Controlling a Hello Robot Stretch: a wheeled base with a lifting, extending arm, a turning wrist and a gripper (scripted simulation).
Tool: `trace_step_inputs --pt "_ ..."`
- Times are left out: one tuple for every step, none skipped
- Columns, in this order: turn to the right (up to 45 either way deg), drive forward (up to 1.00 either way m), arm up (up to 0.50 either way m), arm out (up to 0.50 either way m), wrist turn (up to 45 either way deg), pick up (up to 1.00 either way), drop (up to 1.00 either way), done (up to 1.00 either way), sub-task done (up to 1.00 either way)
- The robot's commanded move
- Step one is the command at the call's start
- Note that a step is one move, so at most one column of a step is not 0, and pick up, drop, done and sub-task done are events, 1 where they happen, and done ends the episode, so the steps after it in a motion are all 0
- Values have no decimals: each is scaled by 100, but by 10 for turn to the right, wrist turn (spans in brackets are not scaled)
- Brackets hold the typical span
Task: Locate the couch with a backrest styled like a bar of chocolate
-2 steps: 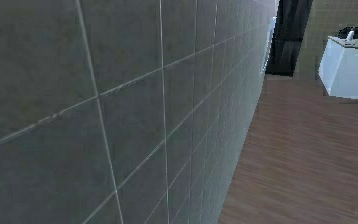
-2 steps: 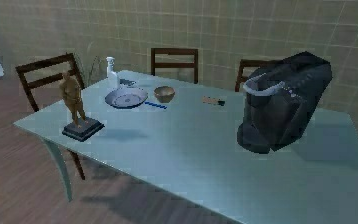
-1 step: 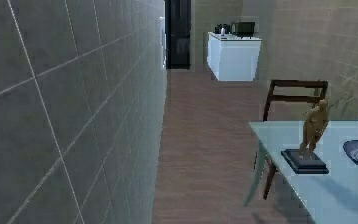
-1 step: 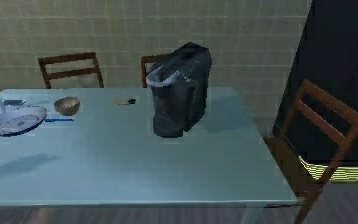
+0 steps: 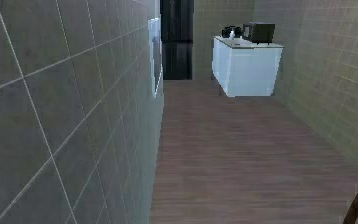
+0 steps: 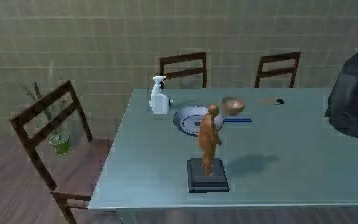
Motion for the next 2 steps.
trace_step_inputs --pt "0 100 0 0 0 0 0 0 0" --pt "0 100 0 0 0 0 0 0 0"
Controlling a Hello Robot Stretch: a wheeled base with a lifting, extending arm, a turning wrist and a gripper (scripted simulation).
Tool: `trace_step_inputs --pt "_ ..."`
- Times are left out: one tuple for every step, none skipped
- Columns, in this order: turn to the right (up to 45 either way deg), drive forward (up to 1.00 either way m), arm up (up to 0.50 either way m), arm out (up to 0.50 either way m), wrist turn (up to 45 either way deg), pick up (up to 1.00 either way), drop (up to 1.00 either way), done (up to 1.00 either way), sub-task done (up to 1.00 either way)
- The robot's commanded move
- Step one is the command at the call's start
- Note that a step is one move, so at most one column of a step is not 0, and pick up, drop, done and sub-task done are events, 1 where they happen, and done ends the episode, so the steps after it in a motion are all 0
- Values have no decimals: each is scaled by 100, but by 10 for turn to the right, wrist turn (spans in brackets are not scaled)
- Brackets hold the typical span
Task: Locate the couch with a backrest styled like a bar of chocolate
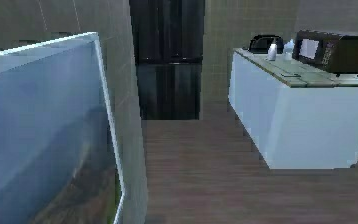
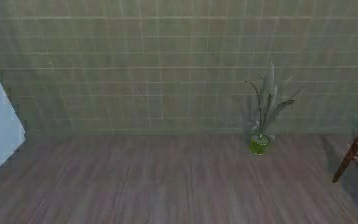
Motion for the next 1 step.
trace_step_inputs --pt "0 75 0 0 0 0 0 0 0"
